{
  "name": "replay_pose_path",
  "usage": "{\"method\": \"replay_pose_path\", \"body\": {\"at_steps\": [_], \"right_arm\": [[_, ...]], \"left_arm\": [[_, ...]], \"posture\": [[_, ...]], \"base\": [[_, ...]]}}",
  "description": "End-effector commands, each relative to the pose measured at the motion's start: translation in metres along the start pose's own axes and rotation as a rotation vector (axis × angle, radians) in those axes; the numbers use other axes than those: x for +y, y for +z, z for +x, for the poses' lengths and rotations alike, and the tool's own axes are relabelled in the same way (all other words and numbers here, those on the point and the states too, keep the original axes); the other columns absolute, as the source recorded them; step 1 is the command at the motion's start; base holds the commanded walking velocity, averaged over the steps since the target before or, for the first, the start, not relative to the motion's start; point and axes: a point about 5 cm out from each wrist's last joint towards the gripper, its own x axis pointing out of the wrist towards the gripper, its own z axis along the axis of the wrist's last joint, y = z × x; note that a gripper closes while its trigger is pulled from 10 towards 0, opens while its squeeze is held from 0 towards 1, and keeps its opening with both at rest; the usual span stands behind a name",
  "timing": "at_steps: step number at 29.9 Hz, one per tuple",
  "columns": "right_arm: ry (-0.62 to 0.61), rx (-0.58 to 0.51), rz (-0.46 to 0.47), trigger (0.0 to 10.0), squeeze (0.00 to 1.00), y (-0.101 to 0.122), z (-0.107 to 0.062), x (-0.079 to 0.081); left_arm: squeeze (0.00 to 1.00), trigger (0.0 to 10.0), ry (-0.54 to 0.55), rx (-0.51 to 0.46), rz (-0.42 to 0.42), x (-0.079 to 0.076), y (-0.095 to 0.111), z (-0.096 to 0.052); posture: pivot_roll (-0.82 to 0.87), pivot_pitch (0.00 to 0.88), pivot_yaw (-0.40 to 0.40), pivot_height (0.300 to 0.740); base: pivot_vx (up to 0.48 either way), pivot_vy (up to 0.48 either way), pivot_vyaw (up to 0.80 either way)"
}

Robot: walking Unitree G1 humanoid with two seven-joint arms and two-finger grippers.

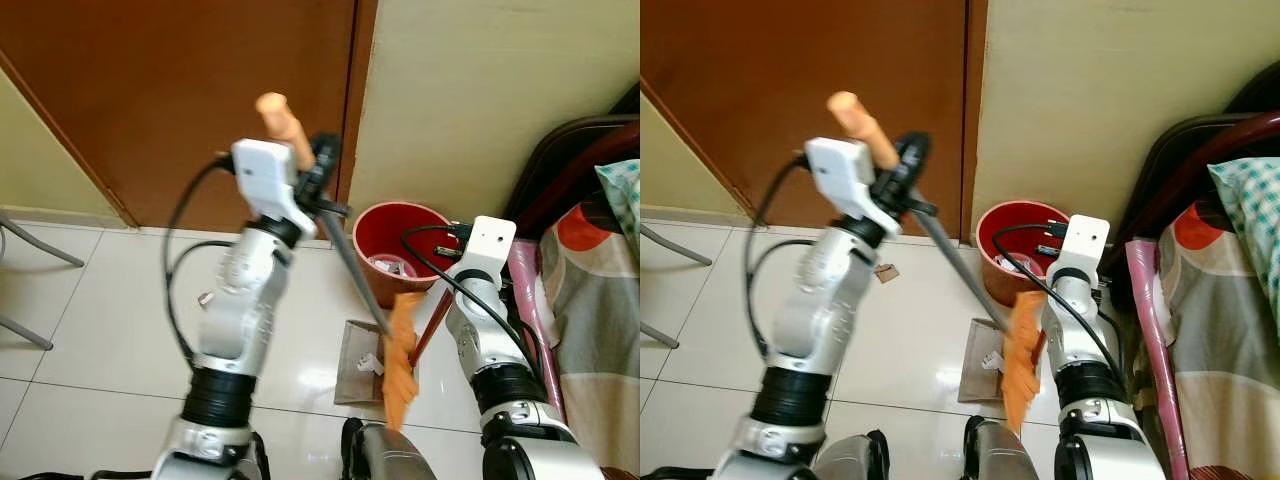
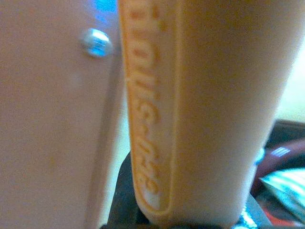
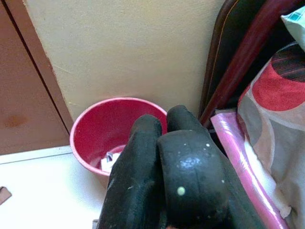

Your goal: Sweep floor

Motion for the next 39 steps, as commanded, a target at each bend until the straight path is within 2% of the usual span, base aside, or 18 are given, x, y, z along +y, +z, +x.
{"method": "replay_pose_path", "body": {"at_steps": [1, 2, 4, 8, 11, 15, 19, 26, 27, 29, 31, 39], "right_arm": [[-0.010, 0.051, 0.000, 10.0, 0.00, -0.013, -0.002, -0.005], [-0.013, 0.053, -0.003, 10.0, 0.00, -0.014, -0.002, -0.008], [-0.013, 0.054, -0.002, 10.0, 0.00, -0.014, -0.001, -0.008], [-0.012, 0.057, -0.007, 10.0, 0.00, -0.015, -0.001, -0.010], [-0.005, 0.057, -0.008, 10.0, 0.00, -0.015, -0.001, -0.008], [0.008, 0.053, -0.003, 10.0, 0.00, -0.015, -0.001, -0.007], [0.019, 0.017, 0.021, 10.0, 0.00, -0.011, -0.001, -0.011], [0.052, -0.012, 0.067, 10.0, 0.00, -0.004, -0.001, -0.015], [0.056, -0.019, 0.067, 10.0, 0.00, -0.002, -0.002, -0.016], [0.073, -0.034, 0.076, 10.0, 0.00, 0.002, -0.003, -0.018], [0.088, -0.058, 0.080, 10.0, 0.00, 0.009, -0.005, -0.019], [0.144, -0.118, 0.145, 10.0, 0.00, 0.036, -0.018, -0.018]], "left_arm": [[0.00, 10.0, 0.000, -0.160, 0.037, 0.003, 0.041, 0.005], [0.00, 10.0, 0.015, -0.181, 0.053, 0.010, 0.050, 0.006], [0.00, 10.0, 0.018, -0.183, 0.055, 0.011, 0.051, 0.006], [0.00, 10.0, 0.048, -0.220, 0.119, 0.027, 0.070, 0.006], [0.00, 10.0, 0.050, -0.209, 0.143, 0.031, 0.071, 0.003], [0.00, 10.0, 0.048, -0.156, 0.169, 0.035, 0.061, -0.009], [0.00, 10.0, 0.006, -0.065, 0.248, 0.035, 0.039, -0.027], [0.00, 10.0, 0.003, 0.005, 0.281, 0.036, 0.021, -0.043], [0.00, 10.0, 0.000, 0.028, 0.302, 0.036, 0.014, -0.049], [0.00, 10.0, 0.012, 0.062, 0.343, 0.040, 0.003, -0.057], [0.00, 10.0, 0.077, 0.101, 0.388, 0.048, -0.005, -0.063], [0.00, 10.0, 0.158, 0.189, 0.366, 0.057, -0.036, -0.086]], "posture": [[-0.01, 0.123, -0.006, 0.740], [-0.01, 0.119, -0.011, 0.740], [-0.01, 0.119, -0.011, 0.740], [0.00, 0.109, -0.022, 0.740], [0.00, 0.104, -0.026, 0.740], [0.00, 0.101, -0.028, 0.740], [0.00, 0.099, -0.025, 0.740], [0.00, 0.097, -0.022, 0.740], [0.00, 0.097, -0.022, 0.740], [-0.01, 0.091, -0.023, 0.740], [-0.01, 0.084, -0.023, 0.740], [-0.04, 0.062, -0.030, 0.740]], "base": [[0.000, 0.000, 0.00], [0.000, 0.000, 0.00], [0.000, 0.000, 0.00], [0.000, 0.000, 0.00], [0.000, 0.000, 0.00], [0.000, 0.000, 0.00], [0.000, 0.000, 0.00], [0.000, 0.000, 0.00], [0.000, 0.000, 0.00], [0.000, 0.000, 0.00], [0.000, 0.000, 0.00], [0.000, 0.000, 0.00]]}}
